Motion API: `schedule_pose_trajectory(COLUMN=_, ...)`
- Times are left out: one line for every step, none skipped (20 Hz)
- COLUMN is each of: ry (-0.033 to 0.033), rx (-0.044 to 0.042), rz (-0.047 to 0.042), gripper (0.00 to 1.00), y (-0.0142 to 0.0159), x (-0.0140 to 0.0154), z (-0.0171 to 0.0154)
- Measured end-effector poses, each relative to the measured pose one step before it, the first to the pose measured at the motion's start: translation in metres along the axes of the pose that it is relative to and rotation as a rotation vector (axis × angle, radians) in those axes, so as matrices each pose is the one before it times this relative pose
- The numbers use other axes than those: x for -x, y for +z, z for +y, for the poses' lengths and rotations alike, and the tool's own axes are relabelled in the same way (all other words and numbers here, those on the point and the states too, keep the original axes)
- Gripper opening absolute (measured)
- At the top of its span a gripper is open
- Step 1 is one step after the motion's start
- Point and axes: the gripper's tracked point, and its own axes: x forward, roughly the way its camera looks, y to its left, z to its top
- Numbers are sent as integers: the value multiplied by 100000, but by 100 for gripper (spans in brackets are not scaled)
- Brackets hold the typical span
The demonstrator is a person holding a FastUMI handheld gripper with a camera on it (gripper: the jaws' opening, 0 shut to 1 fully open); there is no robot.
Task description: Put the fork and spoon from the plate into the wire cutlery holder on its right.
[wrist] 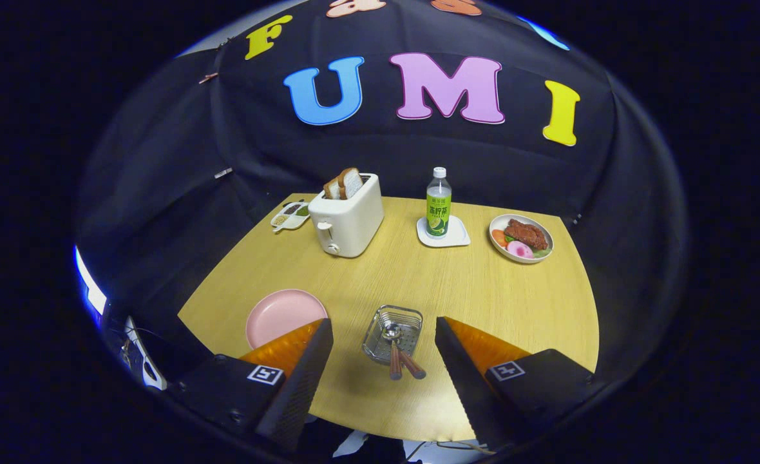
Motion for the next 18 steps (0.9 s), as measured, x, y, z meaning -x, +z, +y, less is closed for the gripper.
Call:
schedule_pose_trajectory(ry=847, rx=1583, rz=-189, gripper=99, y=-54, x=200, z=-301)
schedule_pose_trajectory(ry=1512, rx=592, rz=-1132, gripper=99, y=95, x=183, z=-5)
schedule_pose_trajectory(ry=1696, rx=299, rz=-745, gripper=99, y=42, x=124, z=194)
schedule_pose_trajectory(ry=855, rx=889, rz=-250, gripper=99, y=-139, x=115, z=-109)
schedule_pose_trajectory(ry=134, rx=1251, rz=12, gripper=99, y=-142, x=70, z=-155)
schedule_pose_trajectory(ry=469, rx=698, rz=-254, gripper=99, y=18, x=87, z=-68)
schedule_pose_trajectory(ry=415, rx=-16, rz=-747, gripper=99, y=141, x=104, z=73)
schedule_pose_trajectory(ry=222, rx=-328, rz=-532, gripper=99, y=157, x=27, z=-42)
schedule_pose_trajectory(ry=268, rx=-429, rz=-180, gripper=99, y=-3, x=-29, z=62)
schedule_pose_trajectory(ry=-192, rx=-128, rz=39, gripper=99, y=-121, x=15, z=-12)
schedule_pose_trajectory(ry=-163, rx=36, rz=164, gripper=99, y=-36, x=4, z=-82)
schedule_pose_trajectory(ry=251, rx=-175, rz=81, gripper=99, y=-144, x=24, z=109)
schedule_pose_trajectory(ry=114, rx=-273, rz=215, gripper=99, y=-58, x=-61, z=43)
schedule_pose_trajectory(ry=405, rx=-302, rz=-186, gripper=99, y=-26, x=4, z=69)
schedule_pose_trajectory(ry=116, rx=-170, rz=-91, gripper=99, y=17, x=119, z=93)
schedule_pose_trajectory(ry=167, rx=-157, rz=-152, gripper=99, y=38, x=75, z=-50)
schedule_pose_trajectory(ry=250, rx=-133, rz=-343, gripper=99, y=28, x=101, z=116)
schedule_pose_trajectory(ry=23, rx=36, rz=-426, gripper=99, y=152, x=54, z=42)
